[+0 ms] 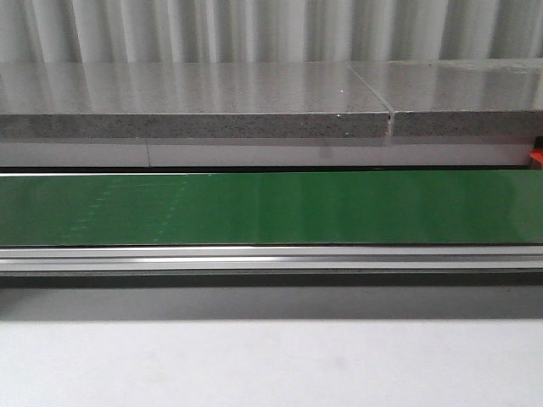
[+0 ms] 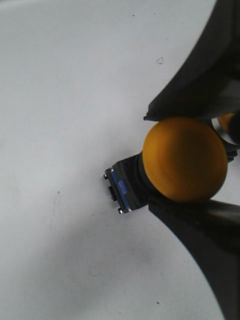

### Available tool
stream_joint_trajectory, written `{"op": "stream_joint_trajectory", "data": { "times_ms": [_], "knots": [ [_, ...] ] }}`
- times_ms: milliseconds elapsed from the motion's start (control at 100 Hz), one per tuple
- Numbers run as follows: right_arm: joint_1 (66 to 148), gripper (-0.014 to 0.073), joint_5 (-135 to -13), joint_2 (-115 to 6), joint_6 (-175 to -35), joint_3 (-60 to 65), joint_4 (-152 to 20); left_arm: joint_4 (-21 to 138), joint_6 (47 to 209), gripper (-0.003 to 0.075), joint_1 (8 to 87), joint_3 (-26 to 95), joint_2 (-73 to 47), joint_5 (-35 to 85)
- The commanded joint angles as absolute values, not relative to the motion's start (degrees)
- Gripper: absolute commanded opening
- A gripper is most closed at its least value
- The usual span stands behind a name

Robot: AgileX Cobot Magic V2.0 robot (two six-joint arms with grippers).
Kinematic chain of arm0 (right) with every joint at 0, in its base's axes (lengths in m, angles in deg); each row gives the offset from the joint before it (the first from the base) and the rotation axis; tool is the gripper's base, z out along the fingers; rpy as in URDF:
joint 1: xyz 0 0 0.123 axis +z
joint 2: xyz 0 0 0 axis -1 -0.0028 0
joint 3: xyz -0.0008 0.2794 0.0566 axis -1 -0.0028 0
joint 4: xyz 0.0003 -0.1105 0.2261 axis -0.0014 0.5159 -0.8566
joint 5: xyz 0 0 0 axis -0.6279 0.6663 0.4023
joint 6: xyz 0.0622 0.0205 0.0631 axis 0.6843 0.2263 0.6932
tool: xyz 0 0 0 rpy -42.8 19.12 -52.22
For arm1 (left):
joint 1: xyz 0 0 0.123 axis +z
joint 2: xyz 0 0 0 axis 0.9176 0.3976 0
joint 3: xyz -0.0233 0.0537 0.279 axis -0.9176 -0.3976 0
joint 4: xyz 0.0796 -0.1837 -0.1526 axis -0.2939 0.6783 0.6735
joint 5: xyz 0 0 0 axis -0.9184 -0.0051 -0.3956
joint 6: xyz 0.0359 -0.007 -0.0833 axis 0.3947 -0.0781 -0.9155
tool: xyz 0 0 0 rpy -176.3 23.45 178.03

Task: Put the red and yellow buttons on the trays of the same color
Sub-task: 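Carry the yellow button onto the belt and open the left gripper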

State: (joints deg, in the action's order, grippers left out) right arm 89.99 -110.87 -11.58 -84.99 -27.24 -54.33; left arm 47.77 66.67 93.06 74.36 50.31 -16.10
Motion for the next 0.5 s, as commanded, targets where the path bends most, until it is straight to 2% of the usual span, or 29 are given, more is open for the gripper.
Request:
{"op": "stream_joint_trajectory", "data": {
  "times_ms": [0, 180, 490],
  "knots": [
    [90.0, -0.0068, -107.3, -12.2, -85.5, -26.0, -53.9, 47.9, 66.4, 0.0199, 93.2, 77.8, 46.9, -17.3],
    [90.0, -0.0068, -107.3, -12.2, -85.5, -26.0, -53.9, 46.3, 68.3, 0.0199, 93.2, 82.3, 46.0, -22.8],
    [90.0, -0.0068, -107.3, -12.2, -85.5, -26.0, -53.9, 40.8, 70.7, 0.0197, 93.2, 83.0, 38.2, -31.8]
  ]
}}
